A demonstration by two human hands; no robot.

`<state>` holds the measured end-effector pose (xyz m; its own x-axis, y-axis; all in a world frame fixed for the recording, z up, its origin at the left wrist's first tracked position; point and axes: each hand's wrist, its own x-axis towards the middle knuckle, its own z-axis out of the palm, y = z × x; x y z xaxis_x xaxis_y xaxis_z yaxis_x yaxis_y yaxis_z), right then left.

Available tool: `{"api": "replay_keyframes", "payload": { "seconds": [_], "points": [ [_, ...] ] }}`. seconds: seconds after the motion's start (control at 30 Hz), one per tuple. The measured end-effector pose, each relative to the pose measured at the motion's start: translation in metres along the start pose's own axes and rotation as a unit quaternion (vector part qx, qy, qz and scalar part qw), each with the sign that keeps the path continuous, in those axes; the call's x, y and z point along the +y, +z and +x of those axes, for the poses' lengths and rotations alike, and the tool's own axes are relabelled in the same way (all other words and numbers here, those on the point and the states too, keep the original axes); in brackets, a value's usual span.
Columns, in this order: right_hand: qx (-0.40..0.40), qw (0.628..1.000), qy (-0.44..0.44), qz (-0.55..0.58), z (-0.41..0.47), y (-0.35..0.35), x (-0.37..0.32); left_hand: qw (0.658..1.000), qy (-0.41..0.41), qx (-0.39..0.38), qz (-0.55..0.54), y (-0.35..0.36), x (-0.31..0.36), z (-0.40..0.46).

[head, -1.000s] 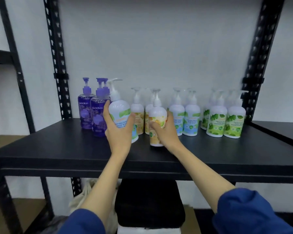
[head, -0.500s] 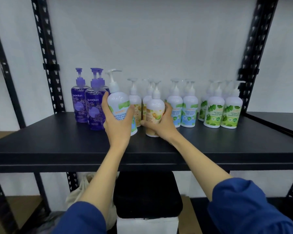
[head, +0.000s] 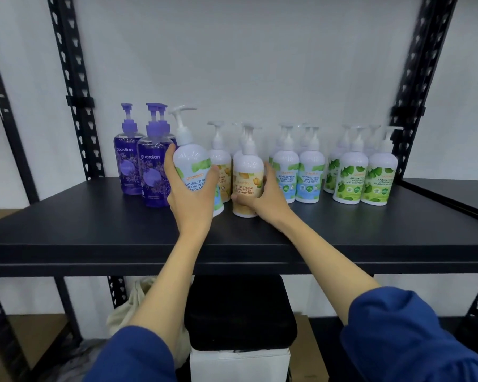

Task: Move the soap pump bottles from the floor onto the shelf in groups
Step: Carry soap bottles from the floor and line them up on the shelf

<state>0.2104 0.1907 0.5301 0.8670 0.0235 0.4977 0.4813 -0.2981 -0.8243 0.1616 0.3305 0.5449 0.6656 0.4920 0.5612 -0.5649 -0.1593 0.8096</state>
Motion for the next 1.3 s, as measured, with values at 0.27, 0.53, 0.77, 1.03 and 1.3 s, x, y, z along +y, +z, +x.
{"api": "replay_keyframes", "payload": {
  "seconds": [0.27, 0.53, 0.77, 1.03, 1.3],
  "points": [
    [0.011, 0.999, 0.007, -0.048, -0.002, -0.004, 0.0, 1.0, 0.004, -0.005, 0.006, 0.0, -0.001, 0.001],
    [0.009, 0.999, -0.001, -0.051, -0.002, 0.001, -0.001, 1.0, 0.014, -0.01, 0.008, 0.0, 0.0, 0.0],
    [0.019, 0.994, -0.035, -0.105, -0.003, 0.005, 0.002, 1.0, 0.02, -0.013, 0.009, 0.0, -0.001, 0.001],
    [0.039, 0.992, -0.04, -0.115, -0.003, 0.003, 0.002, 1.0, 0.019, -0.009, 0.006, 0.0, -0.002, 0.0],
    [0.035, 0.99, -0.047, -0.125, -0.002, 0.002, 0.001, 1.0, 0.017, -0.009, 0.01, 0.0, -0.003, 0.0]
  ]
}}
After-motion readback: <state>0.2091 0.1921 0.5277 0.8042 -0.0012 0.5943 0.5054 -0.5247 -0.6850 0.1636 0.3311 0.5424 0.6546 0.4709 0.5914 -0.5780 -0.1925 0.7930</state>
